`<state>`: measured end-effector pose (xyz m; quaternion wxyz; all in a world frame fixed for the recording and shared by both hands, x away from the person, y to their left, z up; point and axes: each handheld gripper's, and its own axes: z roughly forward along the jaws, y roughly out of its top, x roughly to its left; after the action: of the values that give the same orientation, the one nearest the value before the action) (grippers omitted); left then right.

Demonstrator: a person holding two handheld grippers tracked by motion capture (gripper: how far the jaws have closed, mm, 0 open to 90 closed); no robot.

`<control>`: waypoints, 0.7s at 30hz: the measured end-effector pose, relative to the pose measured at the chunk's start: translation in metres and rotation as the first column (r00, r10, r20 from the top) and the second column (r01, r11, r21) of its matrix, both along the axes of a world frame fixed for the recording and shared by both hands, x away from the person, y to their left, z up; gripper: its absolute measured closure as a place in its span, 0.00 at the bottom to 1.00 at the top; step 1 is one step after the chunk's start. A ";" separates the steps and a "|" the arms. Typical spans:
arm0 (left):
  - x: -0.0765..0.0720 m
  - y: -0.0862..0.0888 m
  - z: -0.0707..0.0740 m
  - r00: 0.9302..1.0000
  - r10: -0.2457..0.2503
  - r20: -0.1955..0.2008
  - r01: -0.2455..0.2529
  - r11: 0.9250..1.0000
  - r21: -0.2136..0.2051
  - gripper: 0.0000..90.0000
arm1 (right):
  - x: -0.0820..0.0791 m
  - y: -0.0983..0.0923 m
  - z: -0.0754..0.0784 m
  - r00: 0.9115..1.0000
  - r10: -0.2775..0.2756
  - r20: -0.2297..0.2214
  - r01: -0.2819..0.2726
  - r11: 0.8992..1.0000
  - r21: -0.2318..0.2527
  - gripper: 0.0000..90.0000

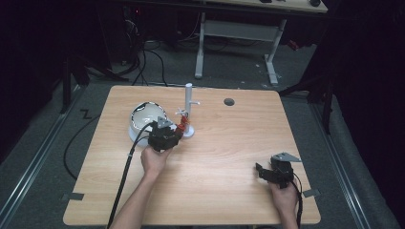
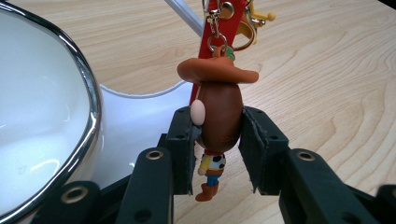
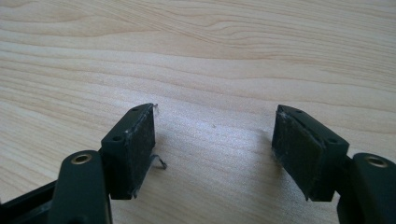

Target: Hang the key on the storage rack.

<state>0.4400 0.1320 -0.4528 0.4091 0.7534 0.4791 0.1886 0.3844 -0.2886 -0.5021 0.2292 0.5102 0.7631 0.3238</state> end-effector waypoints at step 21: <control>-0.005 0.007 -0.001 1.000 0.029 0.001 -0.029 1.000 -0.003 0.60 | 0.000 0.000 0.000 1.000 0.000 0.000 0.000 1.000 0.000 0.34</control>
<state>0.4349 0.1386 -0.4539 0.4076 0.7456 0.4900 0.1945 0.3844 -0.2886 -0.5021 0.2292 0.5102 0.7631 0.3239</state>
